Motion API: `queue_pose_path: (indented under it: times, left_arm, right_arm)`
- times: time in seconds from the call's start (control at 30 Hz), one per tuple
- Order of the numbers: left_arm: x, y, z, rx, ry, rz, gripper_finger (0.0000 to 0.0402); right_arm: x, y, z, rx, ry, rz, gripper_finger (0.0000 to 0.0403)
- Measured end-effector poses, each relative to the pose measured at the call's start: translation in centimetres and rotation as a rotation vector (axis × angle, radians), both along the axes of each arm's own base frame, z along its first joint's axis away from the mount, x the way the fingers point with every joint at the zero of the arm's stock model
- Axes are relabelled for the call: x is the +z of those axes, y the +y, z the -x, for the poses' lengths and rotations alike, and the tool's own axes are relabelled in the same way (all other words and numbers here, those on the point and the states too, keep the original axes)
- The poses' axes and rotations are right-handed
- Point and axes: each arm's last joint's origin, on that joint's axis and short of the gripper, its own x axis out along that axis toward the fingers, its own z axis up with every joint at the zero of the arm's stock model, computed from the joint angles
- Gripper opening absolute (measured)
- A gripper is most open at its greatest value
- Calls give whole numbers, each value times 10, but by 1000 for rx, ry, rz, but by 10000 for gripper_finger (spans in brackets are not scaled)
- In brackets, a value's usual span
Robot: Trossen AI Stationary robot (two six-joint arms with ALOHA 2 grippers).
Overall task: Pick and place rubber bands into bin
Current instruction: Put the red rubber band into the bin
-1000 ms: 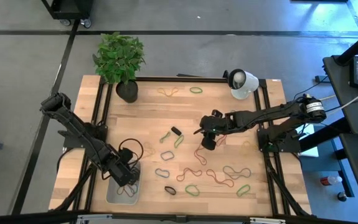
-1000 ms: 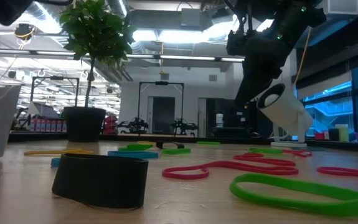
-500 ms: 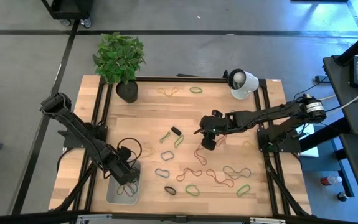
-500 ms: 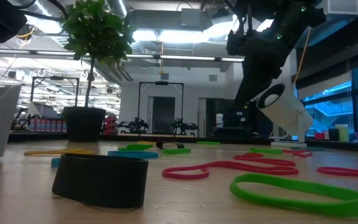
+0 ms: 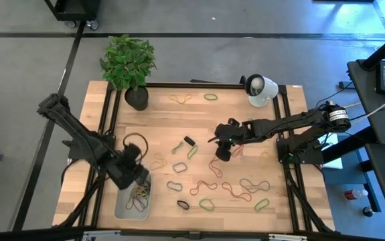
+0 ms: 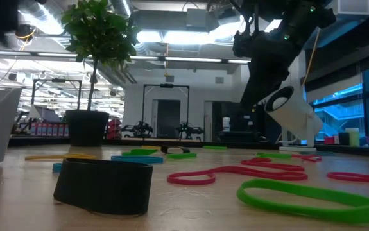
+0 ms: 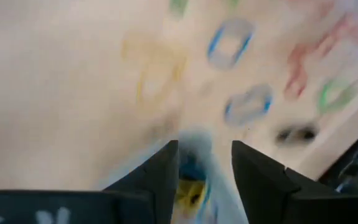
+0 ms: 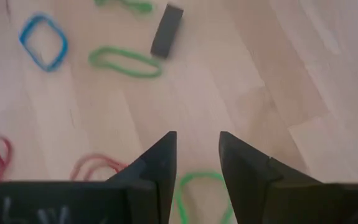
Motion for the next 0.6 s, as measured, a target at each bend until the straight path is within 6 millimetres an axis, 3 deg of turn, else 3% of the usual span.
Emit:
queue_pose_path:
  times: [0.17,0.37,0.6]
  left_arm:
    - [19,31,0,-65,-119,-213,102]
    - [25,61,-13,-286,-52,-397,13]
    - [12,87,-36,-674,-63,-553,2]
  right_arm:
    - [4,0,-6,-111,-98,-86,124]
    - [11,0,-13,-161,-217,-133,124]
    - [17,1,-18,-234,-310,-215,124]
